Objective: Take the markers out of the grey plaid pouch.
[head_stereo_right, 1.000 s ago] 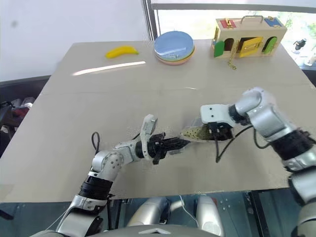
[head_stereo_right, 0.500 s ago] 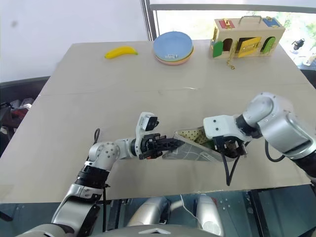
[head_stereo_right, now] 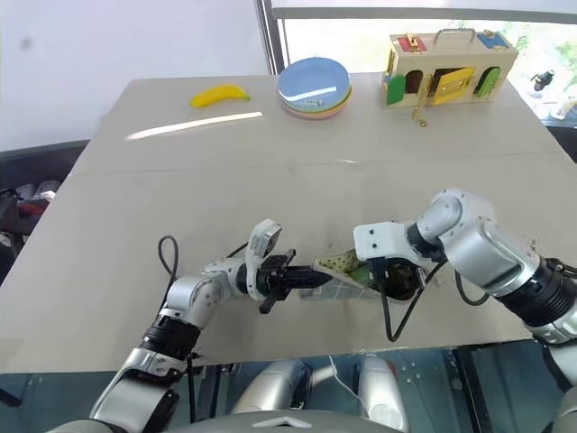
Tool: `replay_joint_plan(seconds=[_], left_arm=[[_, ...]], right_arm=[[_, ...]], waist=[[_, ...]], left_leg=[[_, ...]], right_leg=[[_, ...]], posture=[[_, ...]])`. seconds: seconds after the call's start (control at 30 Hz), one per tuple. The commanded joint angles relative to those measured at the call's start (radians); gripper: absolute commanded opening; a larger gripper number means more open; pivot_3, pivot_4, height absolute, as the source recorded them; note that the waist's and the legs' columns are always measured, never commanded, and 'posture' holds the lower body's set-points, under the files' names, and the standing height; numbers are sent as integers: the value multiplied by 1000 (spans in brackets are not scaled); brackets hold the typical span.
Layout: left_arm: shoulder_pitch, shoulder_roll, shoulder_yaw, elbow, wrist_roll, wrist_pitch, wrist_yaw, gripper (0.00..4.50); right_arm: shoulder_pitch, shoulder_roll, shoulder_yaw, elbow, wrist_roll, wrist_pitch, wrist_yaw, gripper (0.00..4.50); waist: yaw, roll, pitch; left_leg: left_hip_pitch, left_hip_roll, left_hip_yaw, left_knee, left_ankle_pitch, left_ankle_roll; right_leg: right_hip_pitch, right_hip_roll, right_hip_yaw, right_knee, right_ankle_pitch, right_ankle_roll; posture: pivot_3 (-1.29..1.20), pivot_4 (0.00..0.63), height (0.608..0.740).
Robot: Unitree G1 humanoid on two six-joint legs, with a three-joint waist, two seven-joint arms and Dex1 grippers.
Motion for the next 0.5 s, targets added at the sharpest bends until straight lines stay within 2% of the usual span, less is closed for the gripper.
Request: replay_joint_plan(seconds=[0.03, 0.17, 0.4, 0.47, 0.5], left_arm=[[25, 30, -19, -23, 23, -25, -47, 0], [33, 42, -23, -30, 34, -34, -53, 0], [32, 40, -22, -28, 43, -54, -45, 0], [30, 39, -20, -23, 47, -63, -44, 0], [29, 38, -19, -21, 49, -66, -44, 0]], right_arm=[[21, 0, 24, 6, -43, -6, -29, 4457], [37, 15, 45, 36, -86, -54, -61, 4457], [49, 42, 26, 69, -111, -131, -90, 2210], [52, 47, 17, 74, -114, -148, -94, 1211], [54, 50, 13, 76, -116, -156, -97, 1113]], waist=[[0, 0, 0], [-2, -1, -1], [-2, -2, -2], [-2, -2, -2], [-2, -2, -2]], left_leg=[[0, 0, 0, 0, 0, 0], [1, 0, 0, 0, 0, 0], [3, 0, 1, 0, 0, 0], [3, 0, 1, 0, 0, 0], [3, 0, 1, 0, 0, 0]], right_leg=[[0, 0, 0, 0, 0, 0], [0, 0, 0, 0, 0, 0], [1, 1, 1, 1, 0, 0], [1, 1, 1, 1, 0, 0], [1, 1, 1, 1, 0, 0]], posture=[[0, 150, 740], [0, 150, 740], [0, 150, 740], [0, 150, 740], [0, 150, 740]])
